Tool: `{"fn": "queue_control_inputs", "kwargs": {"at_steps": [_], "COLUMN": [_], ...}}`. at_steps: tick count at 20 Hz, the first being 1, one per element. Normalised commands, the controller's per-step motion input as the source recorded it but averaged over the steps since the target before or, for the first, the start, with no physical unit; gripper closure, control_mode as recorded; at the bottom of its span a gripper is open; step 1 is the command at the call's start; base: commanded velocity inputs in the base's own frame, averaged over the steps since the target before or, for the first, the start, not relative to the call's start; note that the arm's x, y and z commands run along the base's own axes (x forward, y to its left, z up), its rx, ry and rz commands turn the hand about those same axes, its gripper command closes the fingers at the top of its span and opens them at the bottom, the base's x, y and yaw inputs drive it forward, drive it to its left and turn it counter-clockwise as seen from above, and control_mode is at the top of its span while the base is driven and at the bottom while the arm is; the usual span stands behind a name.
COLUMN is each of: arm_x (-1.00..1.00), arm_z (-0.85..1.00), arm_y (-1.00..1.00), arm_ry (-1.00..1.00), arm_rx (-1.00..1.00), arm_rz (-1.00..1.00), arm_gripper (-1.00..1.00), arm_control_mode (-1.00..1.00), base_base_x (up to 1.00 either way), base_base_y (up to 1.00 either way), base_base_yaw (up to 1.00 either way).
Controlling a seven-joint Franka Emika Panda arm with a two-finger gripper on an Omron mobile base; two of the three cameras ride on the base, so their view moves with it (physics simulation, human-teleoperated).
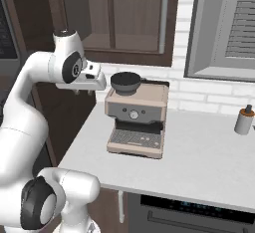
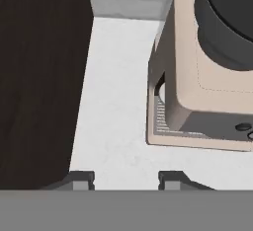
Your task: Navigate to the fridge.
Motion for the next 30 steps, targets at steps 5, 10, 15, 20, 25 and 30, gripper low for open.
{"fn": "queue_control_inputs", "kwargs": {"at_steps": [5,10,15,20,25,30], "arm_x": [-0.64,-1.00,-1.00,-0.88,-0.14,0.00], "arm_z": [0.00,0.00,0.00,0.06,0.00,0.00], "arm_y": [0.00,0.00,0.00,-0.03,0.00,0.00], "arm_ry": [0.00,0.00,-0.01,0.00,0.00,0.00], "arm_rx": [0.00,0.00,0.00,0.00,0.00,0.00], "arm_rz": [0.00,0.00,0.00,-0.01,0.00,0.00], "arm_gripper": [-1.00,-1.00,-1.00,-1.00,-1.00,-1.00], "arm_control_mode": [-1.00,-1.00,-1.00,-1.00,1.00,1.00], "base_base_x": [0.00,0.00,0.00,0.00,-0.74,-0.92], "base_base_y": [0.00,0.00,0.00,0.00,-0.03,0.00], "base_base_yaw": [0.00,0.00,0.00,0.00,-0.02,-0.12]}}
